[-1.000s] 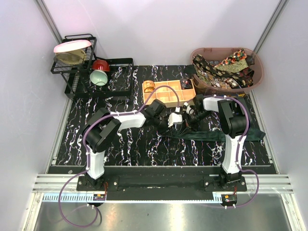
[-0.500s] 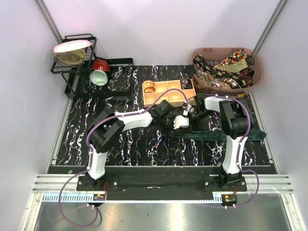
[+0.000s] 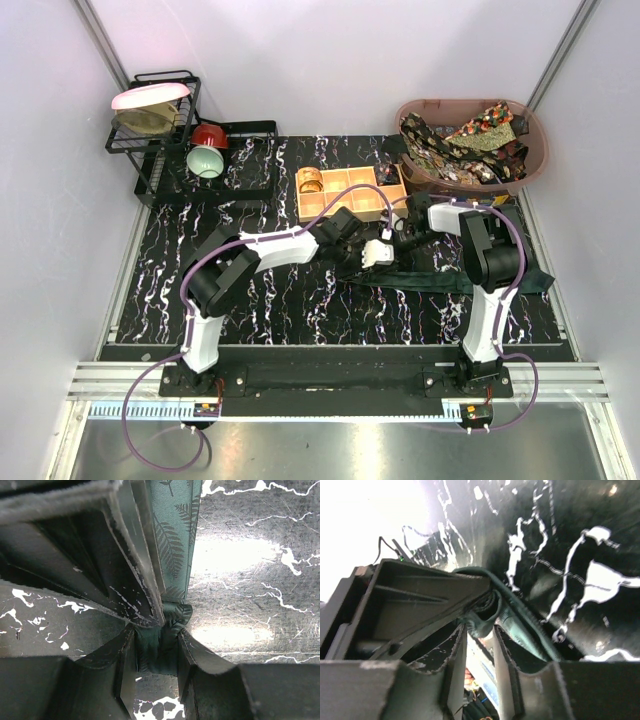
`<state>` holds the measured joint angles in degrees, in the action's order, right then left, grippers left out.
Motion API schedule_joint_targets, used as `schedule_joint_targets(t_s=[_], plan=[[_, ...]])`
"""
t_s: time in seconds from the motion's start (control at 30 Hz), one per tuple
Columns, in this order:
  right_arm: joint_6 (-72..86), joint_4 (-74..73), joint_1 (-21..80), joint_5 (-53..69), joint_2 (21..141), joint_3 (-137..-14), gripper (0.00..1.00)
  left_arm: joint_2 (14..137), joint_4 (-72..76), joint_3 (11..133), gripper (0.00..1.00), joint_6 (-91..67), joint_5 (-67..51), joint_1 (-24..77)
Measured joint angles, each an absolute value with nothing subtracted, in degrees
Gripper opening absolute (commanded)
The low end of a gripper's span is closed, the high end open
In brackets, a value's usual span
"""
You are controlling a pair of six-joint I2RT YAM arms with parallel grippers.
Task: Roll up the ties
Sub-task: Roll the tie at the center of the board.
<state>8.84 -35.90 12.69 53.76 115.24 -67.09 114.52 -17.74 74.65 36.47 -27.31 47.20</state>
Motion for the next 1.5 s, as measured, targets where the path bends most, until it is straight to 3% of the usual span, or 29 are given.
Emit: schedule_joint_targets(t_s=[0.1, 0.17, 0.3, 0.47, 0.6, 0.77, 0.9, 1.3, 1.5], plan=[[9.3, -34.2, 12.8, 53.8, 115.8, -66.4, 0.05, 114.5, -17.7, 74.7, 0.09, 36.4, -27.3, 47.2], [9.5, -33.6, 12.8, 54.4, 116.4, -66.4, 0.00, 114.5, -17.7, 74.7, 0.09, 36.4, -27.3, 47.2], [9.5, -33.4, 12.8, 54.8, 117.0, -66.4, 0.00, 114.5, -17.7, 74.6, 0.13, 36.2, -27.4, 47.2], [9.5, -33.5, 12.8, 54.5, 117.1, -66.4, 0.00, 114.5, -17.5, 74.5, 0.37, 35.9, -27.4, 47.1], [9.4, -33.5, 12.8, 53.3, 117.1, -66.4, 0.00, 114.4, -16.2, 73.8, 0.44, 35.1, -28.8, 46.5], [8.5, -34.6, 12.8, 49.9, 117.1, -66.4, 0.00, 114.3, -14.7, 73.2, 0.65, 33.4, -31.6, 45.0], [7.7, -36.3, 12.8, 47.5, 117.1, -66.6, 0.00, 112.9, -12.4, 70.1, 0.76, 32.0, -33.8, 43.1], [6.7, -37.4, 12.9, 46.7, 117.1, -67.0, 0.00, 109.9, 5.5, 58.7, 0.80, 24.3, -42.4, 39.9], [6.7, -37.4, 12.9, 46.7, 117.1, -67.0, 0.00, 112.0, 13.8, 58.3, 0.65, 19.7, -43.6, 40.1]])
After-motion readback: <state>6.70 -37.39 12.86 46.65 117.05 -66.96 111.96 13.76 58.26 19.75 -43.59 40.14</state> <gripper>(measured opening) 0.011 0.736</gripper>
